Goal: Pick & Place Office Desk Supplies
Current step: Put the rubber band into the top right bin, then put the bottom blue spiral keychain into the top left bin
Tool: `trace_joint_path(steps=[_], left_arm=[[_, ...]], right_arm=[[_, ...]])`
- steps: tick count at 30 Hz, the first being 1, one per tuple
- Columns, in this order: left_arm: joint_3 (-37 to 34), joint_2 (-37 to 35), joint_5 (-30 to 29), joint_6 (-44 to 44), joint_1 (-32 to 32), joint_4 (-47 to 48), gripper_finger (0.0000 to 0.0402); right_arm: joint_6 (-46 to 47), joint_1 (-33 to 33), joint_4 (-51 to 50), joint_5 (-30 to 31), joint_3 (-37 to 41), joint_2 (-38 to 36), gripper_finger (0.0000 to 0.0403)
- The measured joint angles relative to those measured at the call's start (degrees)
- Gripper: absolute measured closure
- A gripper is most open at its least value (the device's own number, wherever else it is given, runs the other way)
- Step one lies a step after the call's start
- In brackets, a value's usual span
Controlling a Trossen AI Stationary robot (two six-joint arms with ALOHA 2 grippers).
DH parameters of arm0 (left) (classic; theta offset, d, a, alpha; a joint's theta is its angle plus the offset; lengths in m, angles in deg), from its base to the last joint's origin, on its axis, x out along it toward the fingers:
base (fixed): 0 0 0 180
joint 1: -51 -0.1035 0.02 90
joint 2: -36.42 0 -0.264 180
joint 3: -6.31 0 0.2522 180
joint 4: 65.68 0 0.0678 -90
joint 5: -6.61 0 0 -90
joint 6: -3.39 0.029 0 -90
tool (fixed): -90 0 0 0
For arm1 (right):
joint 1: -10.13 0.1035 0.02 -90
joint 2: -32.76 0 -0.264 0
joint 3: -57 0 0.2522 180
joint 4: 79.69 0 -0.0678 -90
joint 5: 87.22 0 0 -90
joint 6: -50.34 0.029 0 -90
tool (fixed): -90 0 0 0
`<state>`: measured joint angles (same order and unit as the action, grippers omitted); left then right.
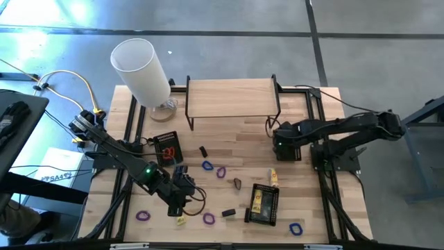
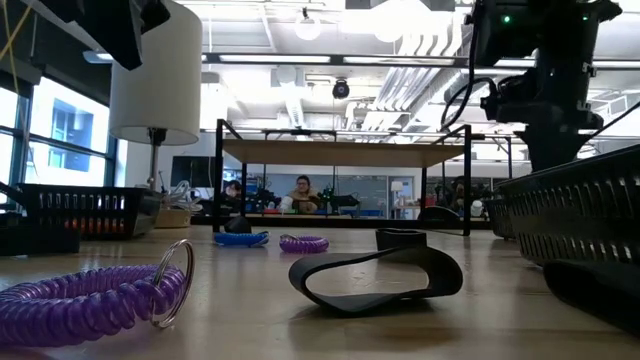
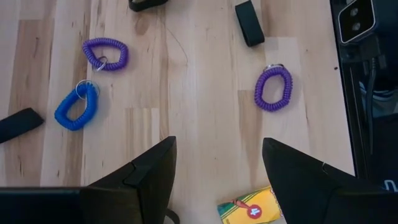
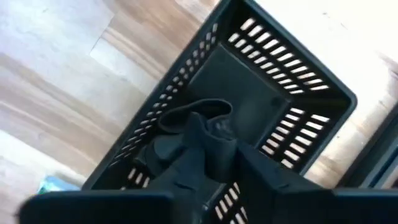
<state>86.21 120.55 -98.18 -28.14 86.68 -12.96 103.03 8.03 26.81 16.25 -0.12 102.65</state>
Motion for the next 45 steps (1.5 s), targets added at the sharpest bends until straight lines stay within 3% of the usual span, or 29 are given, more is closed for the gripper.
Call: trace_joint_path(steps=[8, 15, 19, 23, 27, 34, 39, 45], left_arm=[[0.0, 0.0, -0.1, 0.2, 0.0, 0.0, 0.0172], [0.0, 0.0, -0.2, 0.7, 0.0, 0.0, 0.0172], [0.0, 0.0, -0.3, 1.8, 0.0, 0.0, 0.0172], [0.0, 0.0, -0.3, 1.8, 0.0, 0.0, 0.0172], [0.0, 0.0, -0.3, 1.8, 0.0, 0.0, 0.0172], [0.0, 0.0, -1.8, 1.8, 0.0, 0.0, 0.0172], [0.0, 0.0, -1.9, 1.7, 0.0, -0.2, 0.0172], [0.0, 0.0, -1.9, 1.0, 0.1, -0.2, 0.0172]], right_arm=[[1.9, -0.6, -0.7, 7.5, 0.0, 0.0, 0.0228], [1.3, -0.6, -4.1, 8.6, -0.5, -0.1, 0.0229], [5.5, 0.6, -7.7, 8.3, -2.2, -1.5, 0.0237], [7.7, 6.8, -6.4, 3.9, -3.2, -4.2, 0.0240], [10.2, 13.6, -6.1, -6.5, -5.3, -6.8, 0.0241], [25.7, 27.8, 3.4, -15.6, -8.4, -9.0, 0.0241], [33.4, 37.4, 16.0, -14.9, -8.4, -8.2, 0.0241], [41.2, 45.2, 26.9, -6.4, -8.4, -5.5, 0.0241]])
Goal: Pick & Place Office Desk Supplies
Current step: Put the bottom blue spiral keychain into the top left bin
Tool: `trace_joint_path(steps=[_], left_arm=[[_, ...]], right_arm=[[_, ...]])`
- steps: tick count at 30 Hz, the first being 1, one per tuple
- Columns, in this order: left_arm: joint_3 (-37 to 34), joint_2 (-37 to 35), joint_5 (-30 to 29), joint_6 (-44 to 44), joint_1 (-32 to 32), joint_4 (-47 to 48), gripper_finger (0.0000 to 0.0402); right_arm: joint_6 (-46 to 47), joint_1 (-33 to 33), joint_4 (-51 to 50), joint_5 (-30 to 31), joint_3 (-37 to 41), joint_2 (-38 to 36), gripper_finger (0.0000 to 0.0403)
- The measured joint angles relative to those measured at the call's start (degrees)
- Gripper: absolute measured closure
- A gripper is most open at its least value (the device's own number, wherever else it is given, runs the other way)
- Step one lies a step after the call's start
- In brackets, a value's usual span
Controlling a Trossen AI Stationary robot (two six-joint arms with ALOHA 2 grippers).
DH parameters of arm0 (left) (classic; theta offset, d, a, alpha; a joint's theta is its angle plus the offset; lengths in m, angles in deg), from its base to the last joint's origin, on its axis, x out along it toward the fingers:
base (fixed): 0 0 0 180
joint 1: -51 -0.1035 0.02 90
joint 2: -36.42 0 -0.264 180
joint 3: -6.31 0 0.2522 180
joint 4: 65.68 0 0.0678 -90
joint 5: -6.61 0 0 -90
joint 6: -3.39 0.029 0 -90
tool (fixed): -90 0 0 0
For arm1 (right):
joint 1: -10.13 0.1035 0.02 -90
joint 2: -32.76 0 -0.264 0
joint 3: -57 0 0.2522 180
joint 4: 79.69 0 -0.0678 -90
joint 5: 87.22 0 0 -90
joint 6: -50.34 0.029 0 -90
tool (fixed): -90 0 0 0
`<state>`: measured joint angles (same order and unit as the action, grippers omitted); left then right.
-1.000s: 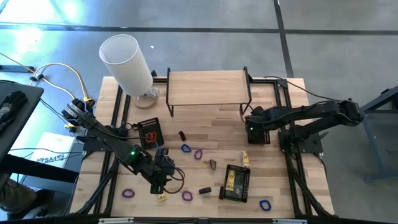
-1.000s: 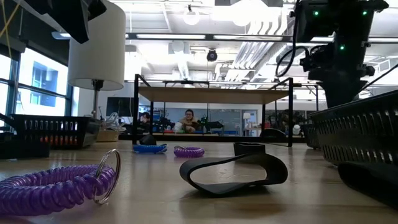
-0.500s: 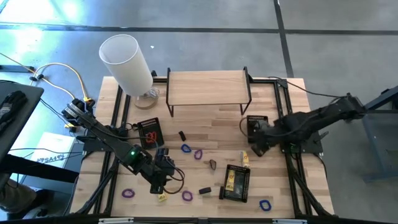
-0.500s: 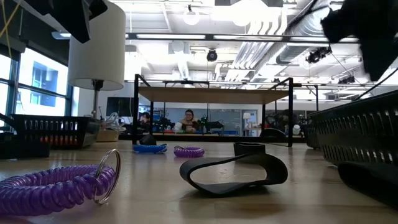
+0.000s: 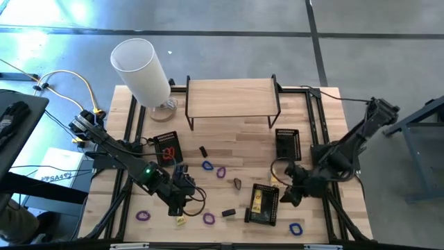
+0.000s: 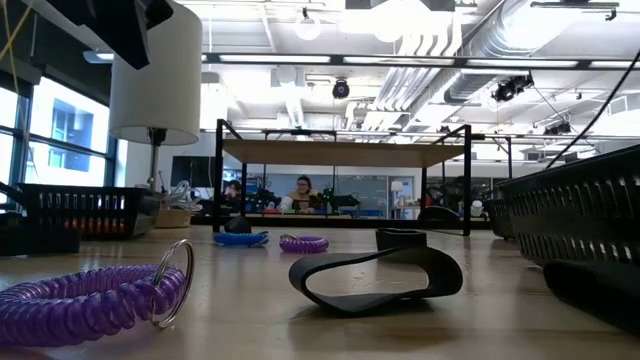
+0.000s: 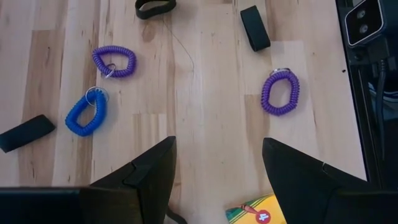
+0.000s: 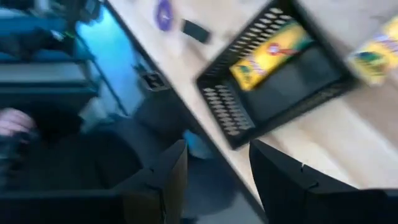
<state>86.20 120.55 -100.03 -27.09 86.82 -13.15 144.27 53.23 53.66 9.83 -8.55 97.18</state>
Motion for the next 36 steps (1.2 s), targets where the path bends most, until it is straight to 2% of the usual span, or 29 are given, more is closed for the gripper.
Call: trace_joint_path(steps=[5, 13, 16, 20, 24, 29, 36], left_arm=[[0.0, 0.0, 0.0, -1.3, 1.0, 0.0, 0.0172], [0.0, 0.0, 0.0, -2.5, 3.4, -1.7, 0.0172], [0.0, 0.0, 0.0, -2.6, 4.3, -2.2, 0.0172], [0.0, 0.0, 0.0, -2.7, 5.6, -2.9, 0.0172], [0.0, 0.0, 0.0, -3.9, 6.7, -2.9, 0.0172], [0.0, 0.0, -0.1, -4.1, 7.5, -3.0, 0.0172], [0.0, 0.0, -0.1, -4.5, 8.3, -3.1, 0.0172]], right_arm=[[2.6, 3.5, 7.2, 0.3, 0.0, 4.0, 0.0241], [9.0, 6.2, 8.1, 0.8, -0.7, 11.7, 0.0241], [8.9, 7.7, 8.3, 5.9, -3.0, 14.5, 0.0241], [8.9, 9.8, 7.4, 8.0, -7.8, 18.1, 0.0241], [7.9, 12.3, 2.8, 13.2, -13.8, 20.4, 0.0241], [7.8, 13.6, -9.8, 14.3, -22.4, 24.1, 0.0241], [8.5, 13.0, -31.9, 7.7, -35.1, 31.5, 0.0241]])
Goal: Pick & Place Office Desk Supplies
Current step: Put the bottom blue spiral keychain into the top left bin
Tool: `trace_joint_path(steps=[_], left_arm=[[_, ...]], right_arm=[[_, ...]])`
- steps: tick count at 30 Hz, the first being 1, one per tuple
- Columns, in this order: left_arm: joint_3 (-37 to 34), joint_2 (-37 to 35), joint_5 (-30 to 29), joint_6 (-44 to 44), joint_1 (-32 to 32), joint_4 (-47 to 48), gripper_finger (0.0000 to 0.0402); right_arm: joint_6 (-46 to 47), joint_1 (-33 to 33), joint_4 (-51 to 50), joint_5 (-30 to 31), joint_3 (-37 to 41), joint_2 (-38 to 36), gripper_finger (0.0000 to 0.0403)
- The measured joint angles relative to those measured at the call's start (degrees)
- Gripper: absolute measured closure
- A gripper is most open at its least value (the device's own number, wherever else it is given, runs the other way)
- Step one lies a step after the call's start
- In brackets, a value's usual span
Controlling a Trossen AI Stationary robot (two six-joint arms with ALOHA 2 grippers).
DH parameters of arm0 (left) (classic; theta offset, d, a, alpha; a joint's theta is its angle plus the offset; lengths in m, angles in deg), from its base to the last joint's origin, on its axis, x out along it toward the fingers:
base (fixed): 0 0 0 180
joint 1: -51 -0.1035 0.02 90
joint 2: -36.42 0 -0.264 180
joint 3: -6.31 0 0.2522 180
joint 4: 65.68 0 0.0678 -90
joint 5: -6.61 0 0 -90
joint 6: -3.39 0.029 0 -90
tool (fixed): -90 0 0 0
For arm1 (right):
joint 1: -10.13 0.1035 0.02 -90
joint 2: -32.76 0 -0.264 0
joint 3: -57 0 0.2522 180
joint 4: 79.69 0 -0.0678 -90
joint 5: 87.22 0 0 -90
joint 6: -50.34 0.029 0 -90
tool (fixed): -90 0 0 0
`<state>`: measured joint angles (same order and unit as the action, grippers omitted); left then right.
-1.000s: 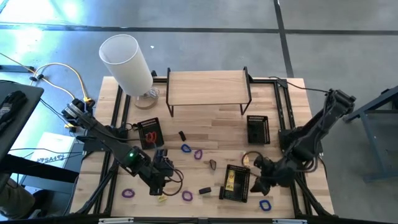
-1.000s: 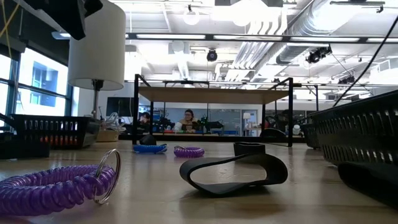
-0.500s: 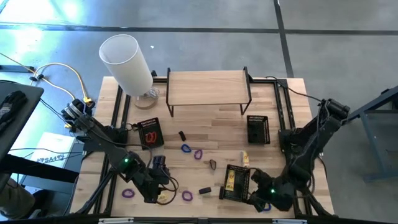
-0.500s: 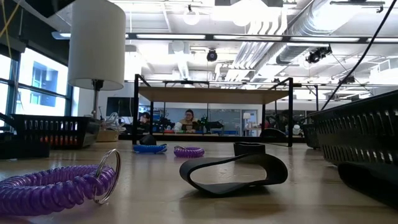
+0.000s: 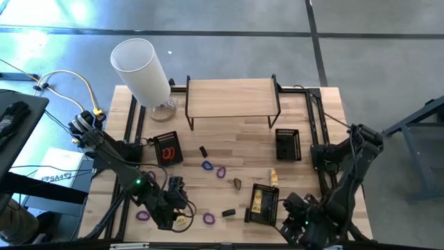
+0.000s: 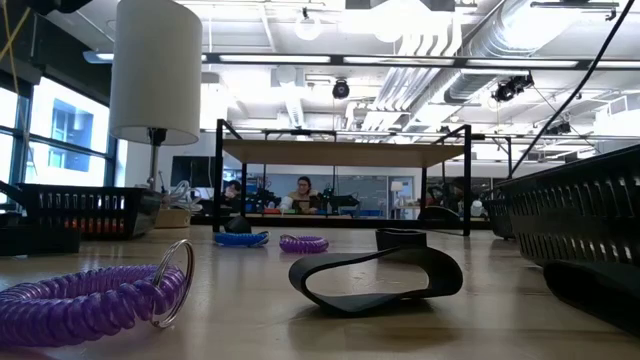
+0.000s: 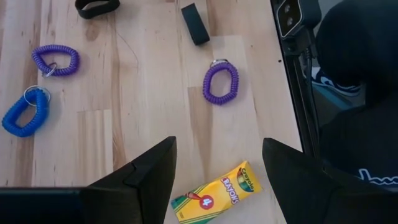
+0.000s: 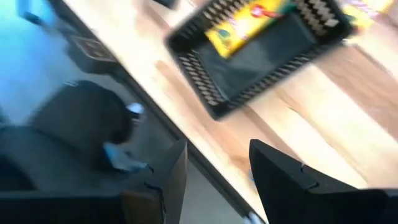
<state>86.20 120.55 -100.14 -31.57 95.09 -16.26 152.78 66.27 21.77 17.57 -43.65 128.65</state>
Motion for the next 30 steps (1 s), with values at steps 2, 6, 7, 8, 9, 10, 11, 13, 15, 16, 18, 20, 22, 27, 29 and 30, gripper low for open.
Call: trace_joint_path(steps=[2, 6, 7, 8, 9, 10, 11, 13, 15, 16, 18, 20, 22, 27, 29, 30], left_arm=[[0.0, 0.0, 0.0, 0.0, 0.1, 0.0, 0.0172], [0.0, 0.0, 0.0, 0.0, 0.1, 0.0, 0.0172], [0.0, 0.0, 0.0, 0.0, 0.1, 0.0, 0.0172], [0.0, 0.0, 0.0, 0.0, 0.1, 0.0, 0.0172], [0.0, 0.0, -0.1, 0.0, 0.1, 0.0, 0.0172], [0.0, 0.0, -0.5, 0.0, 0.1, 0.0, 0.0172], [0.0, 0.0, -1.1, 0.0, 0.1, 0.0, 0.0172], [0.0, 0.0, -1.5, 0.0, 0.1, 0.0, 0.0172], [0.0, 0.0, -1.6, 0.0, 0.3, 0.0, 0.0172], [0.0, 0.0, -1.6, 0.0, 0.4, 0.0, 0.0172], [0.0, 0.0, -1.6, 0.0, 0.8, 0.0, 0.0172], [0.0, 0.1, -1.6, 0.0, 0.9, 0.1, 0.0172], [0.0, 0.1, -1.6, 0.0, 0.9, 0.0, 0.0172], [0.0, 0.1, -1.6, -1.3, 0.8, 0.0, 0.0172], [0.0, 0.2, -1.6, -2.0, 1.1, 0.0, 0.0172], [0.0, 0.4, -1.7, -2.0, 1.2, 0.0, 0.0172]], right_arm=[[0.0, 0.0, -3.8, -1.3, -3.3, 2.0, 0.0241], [0.0, 0.0, -7.4, -1.6, -8.1, 5.9, 0.0241], [0.1, 0.1, -7.6, -1.3, -8.8, 6.4, 0.0241], [0.8, 0.1, -7.6, -1.0, -9.0, 6.7, 0.0241], [1.6, 0.2, -7.4, -0.8, -9.1, 6.9, 0.0241], [2.2, 0.4, -6.8, -0.8, -9.0, 7.2, 0.0241], [2.7, 0.6, -5.8, -0.7, -8.8, 7.4, 0.0241], [2.9, 1.3, -2.8, -0.7, -8.3, 8.1, 0.0241], [2.3, 2.3, 1.2, -0.1, -7.9, 8.8, 0.0241], [2.3, 2.9, 2.7, -0.1, -7.8, 9.1, 0.0241], [2.6, 3.9, 5.0, -0.1, -7.8, 9.9, 0.0241], [2.8, 4.7, 8.0, -0.1, -7.7, 10.5, 0.0241], [2.5, 5.5, 11.5, 0.1, -7.8, 11.1, 0.0241], [-0.8, 5.9, 19.2, 0.4, -7.8, 12.4, 0.0241], [-1.1, 5.9, 21.6, 0.5, -7.8, 13.0, 0.0241], [-1.1, 5.6, 22.7, -0.1, -7.8, 13.5, 0.0241]])
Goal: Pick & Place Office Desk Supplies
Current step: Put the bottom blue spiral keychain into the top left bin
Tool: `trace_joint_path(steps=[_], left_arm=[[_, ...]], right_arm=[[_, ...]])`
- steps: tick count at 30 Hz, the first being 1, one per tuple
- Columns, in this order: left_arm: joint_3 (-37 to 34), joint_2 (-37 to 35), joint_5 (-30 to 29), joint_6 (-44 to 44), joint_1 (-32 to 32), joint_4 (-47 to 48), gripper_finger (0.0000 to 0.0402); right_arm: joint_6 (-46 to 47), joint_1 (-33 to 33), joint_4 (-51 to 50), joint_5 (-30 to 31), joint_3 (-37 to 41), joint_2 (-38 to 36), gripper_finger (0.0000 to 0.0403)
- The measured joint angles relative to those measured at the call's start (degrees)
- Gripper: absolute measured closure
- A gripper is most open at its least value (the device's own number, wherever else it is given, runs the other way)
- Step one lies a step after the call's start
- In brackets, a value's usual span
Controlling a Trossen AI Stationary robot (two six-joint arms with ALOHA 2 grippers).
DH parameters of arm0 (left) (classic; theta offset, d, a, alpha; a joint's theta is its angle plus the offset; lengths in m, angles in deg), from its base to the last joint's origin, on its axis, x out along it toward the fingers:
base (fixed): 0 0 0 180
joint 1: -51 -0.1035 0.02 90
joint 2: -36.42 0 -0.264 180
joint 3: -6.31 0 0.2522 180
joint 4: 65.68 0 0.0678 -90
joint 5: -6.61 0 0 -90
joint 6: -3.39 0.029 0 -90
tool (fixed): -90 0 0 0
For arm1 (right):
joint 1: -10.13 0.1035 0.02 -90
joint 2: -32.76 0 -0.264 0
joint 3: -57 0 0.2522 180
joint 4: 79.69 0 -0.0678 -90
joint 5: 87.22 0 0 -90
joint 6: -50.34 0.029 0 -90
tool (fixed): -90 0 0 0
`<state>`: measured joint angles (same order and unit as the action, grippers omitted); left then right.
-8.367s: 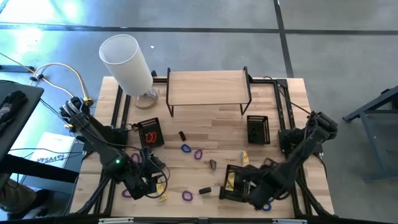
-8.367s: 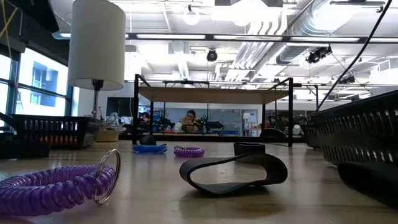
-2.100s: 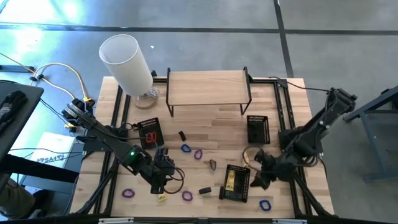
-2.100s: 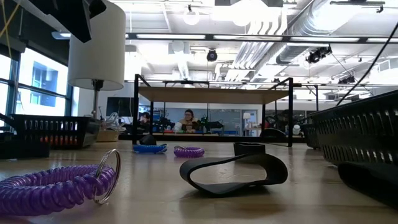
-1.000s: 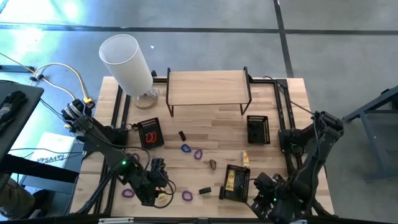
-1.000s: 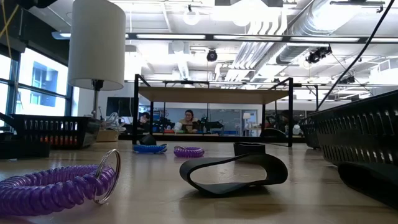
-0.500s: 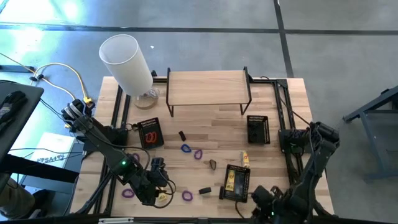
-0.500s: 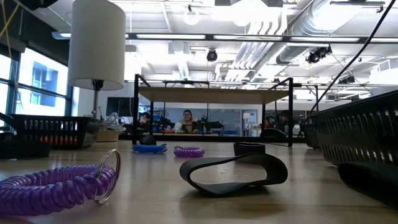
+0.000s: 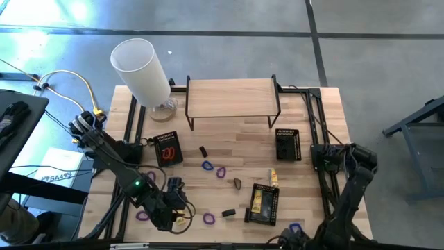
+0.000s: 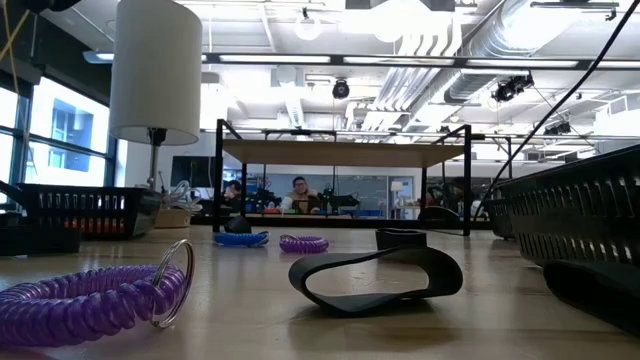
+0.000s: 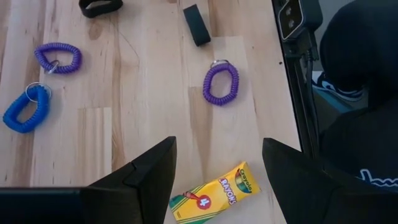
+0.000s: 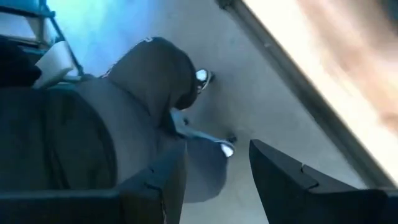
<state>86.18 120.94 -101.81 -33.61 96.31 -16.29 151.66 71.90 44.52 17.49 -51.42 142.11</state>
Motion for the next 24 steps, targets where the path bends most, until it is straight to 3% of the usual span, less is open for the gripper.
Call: trace_joint_path(steps=[5, 9, 14, 24], left_arm=[[0.0, 1.8, 0.1, -0.1, 0.1, 0.0, 0.0172], [0.0, 3.4, 1.0, -0.2, 0.1, -0.1, 0.0172], [0.0, 4.3, 1.9, -0.4, 0.1, -0.1, 0.0172], [0.0, 4.2, 2.5, 2.9, 0.1, -2.1, 0.0172]], right_arm=[[-3.0, 0.0, 1.7, -2.0, 0.0, 1.7, 0.0241], [0.2, -0.6, 0.6, -6.0, 0.0, 3.0, 0.0241], [3.9, -3.3, -6.0, -13.2, 0.0, 3.0, 0.0241], [7.8, -4.8, -20.6, -17.4, 0.0, 3.6, 0.0241]])
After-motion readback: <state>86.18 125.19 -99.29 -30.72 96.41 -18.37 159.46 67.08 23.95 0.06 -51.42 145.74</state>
